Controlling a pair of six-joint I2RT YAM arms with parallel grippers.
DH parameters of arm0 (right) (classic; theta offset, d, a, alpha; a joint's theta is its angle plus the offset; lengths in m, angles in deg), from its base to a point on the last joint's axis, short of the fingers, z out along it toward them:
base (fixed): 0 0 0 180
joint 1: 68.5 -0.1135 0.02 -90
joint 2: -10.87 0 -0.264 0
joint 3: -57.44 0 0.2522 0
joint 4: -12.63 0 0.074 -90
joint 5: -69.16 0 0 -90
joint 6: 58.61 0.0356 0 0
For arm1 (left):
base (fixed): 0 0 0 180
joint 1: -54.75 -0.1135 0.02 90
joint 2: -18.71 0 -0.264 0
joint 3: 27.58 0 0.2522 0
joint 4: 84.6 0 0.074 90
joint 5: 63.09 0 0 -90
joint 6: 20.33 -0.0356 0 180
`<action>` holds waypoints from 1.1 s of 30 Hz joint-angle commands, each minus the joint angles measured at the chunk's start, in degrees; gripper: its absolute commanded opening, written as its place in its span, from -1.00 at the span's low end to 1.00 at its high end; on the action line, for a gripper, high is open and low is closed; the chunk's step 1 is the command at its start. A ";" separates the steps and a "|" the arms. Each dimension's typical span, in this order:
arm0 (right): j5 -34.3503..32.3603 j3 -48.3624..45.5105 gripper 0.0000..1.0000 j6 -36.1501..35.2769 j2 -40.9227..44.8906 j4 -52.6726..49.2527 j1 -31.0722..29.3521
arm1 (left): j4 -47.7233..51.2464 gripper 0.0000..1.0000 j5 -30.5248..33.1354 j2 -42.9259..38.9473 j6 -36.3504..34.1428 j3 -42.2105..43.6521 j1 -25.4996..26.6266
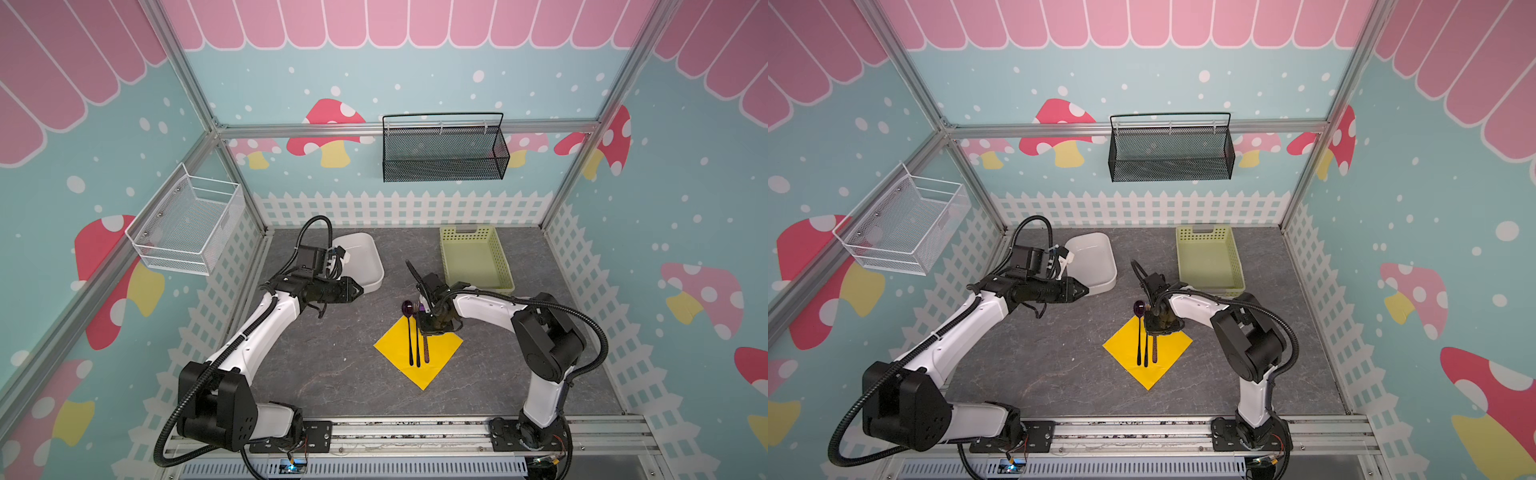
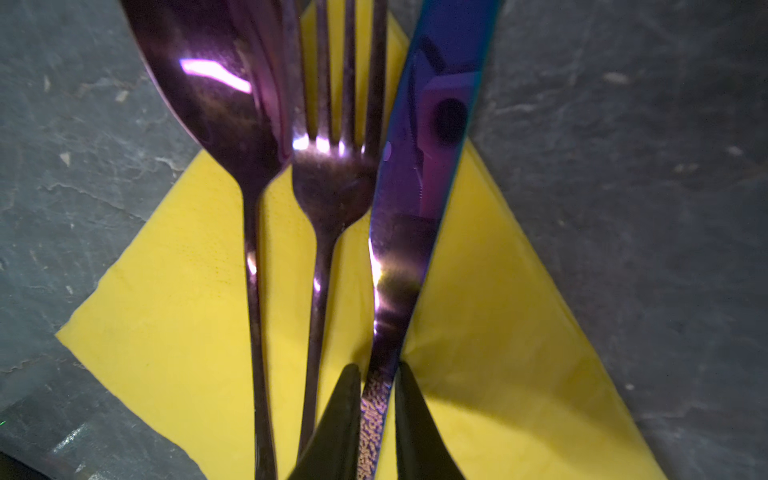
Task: Place the utensils on the paper napkin and roll it up
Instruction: 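Open the right gripper, release the knife and raise it off the napkin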
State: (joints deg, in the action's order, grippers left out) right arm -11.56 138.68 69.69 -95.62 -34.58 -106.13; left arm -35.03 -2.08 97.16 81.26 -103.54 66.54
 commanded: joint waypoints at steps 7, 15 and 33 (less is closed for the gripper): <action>1.52 0.81 -0.65 -0.07 -0.64 -0.91 -0.70 | 1.01 -0.42 -1.15 0.67 -0.42 -0.74 -0.41; 1.46 0.63 -0.66 -0.16 -0.40 -0.82 -0.69 | 1.00 -0.42 -1.19 0.81 -0.35 -0.74 -0.37; 8.47 -6.86 -0.25 -23.90 15.56 3.47 -0.94 | 1.19 -0.42 1.01 1.04 -0.96 -0.99 -0.50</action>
State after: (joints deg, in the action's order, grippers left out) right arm -7.58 134.31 55.75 -82.12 -31.85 -106.48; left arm -34.76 -2.10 97.64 81.24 -103.54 66.43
